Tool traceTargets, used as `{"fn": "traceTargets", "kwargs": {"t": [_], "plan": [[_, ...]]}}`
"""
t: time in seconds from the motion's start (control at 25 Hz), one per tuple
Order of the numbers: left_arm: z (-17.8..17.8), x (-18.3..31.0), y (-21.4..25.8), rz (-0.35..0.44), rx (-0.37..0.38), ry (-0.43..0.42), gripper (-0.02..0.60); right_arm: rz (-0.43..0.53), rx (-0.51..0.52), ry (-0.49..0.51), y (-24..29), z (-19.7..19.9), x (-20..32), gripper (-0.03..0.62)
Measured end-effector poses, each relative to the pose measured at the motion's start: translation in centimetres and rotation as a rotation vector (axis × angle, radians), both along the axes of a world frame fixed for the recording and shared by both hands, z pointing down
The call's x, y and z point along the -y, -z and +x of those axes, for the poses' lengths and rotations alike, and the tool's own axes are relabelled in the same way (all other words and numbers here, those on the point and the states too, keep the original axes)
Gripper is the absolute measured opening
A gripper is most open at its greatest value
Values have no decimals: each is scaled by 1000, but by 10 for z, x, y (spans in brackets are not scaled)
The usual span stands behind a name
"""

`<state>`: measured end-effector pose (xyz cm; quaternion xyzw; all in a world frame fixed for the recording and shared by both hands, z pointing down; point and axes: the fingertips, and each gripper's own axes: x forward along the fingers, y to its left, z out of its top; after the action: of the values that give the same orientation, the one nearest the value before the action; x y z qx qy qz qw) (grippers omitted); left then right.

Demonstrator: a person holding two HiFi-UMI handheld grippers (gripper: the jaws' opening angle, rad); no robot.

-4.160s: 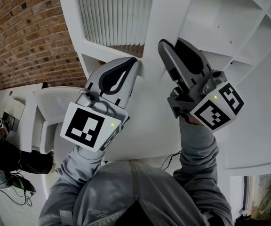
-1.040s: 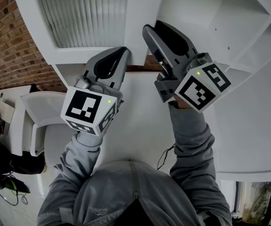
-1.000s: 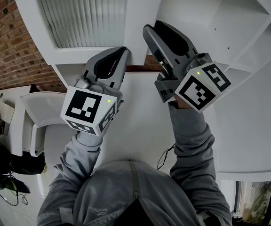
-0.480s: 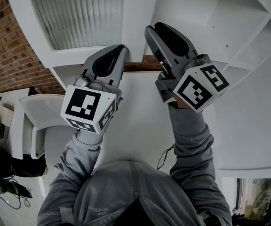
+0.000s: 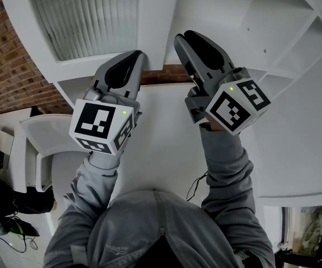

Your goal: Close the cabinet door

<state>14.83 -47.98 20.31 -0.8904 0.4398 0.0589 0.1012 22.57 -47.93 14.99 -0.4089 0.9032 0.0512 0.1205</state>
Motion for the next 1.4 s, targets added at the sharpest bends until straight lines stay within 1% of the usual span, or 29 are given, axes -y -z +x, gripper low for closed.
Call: {"fn": "traceTargets", "kwargs": {"t": [0.44,0.68,0.8,0.92,1.16,1.4], "plan": [[-3,8,0,-4,-10,4,3,-23,-17,-43,-13,6,-5,89],[-2,8,1,0,-11,4,3,-32,-10,-70,-17,8,-15,43],[-2,8,1,-6,-15,-1,3,-33,22,-110,-18,13,-21,28],[-2,8,1,-9,-12,-1,3,-36,40,-149,-21,18,-28,26],[-3,4,1,-21,-18,-7,4,-34,33,-203,-26,22,-49,26],[0,-22,-5,-25,-19,-15,3,-25,20,-249,-34,23,-73,26]]}}
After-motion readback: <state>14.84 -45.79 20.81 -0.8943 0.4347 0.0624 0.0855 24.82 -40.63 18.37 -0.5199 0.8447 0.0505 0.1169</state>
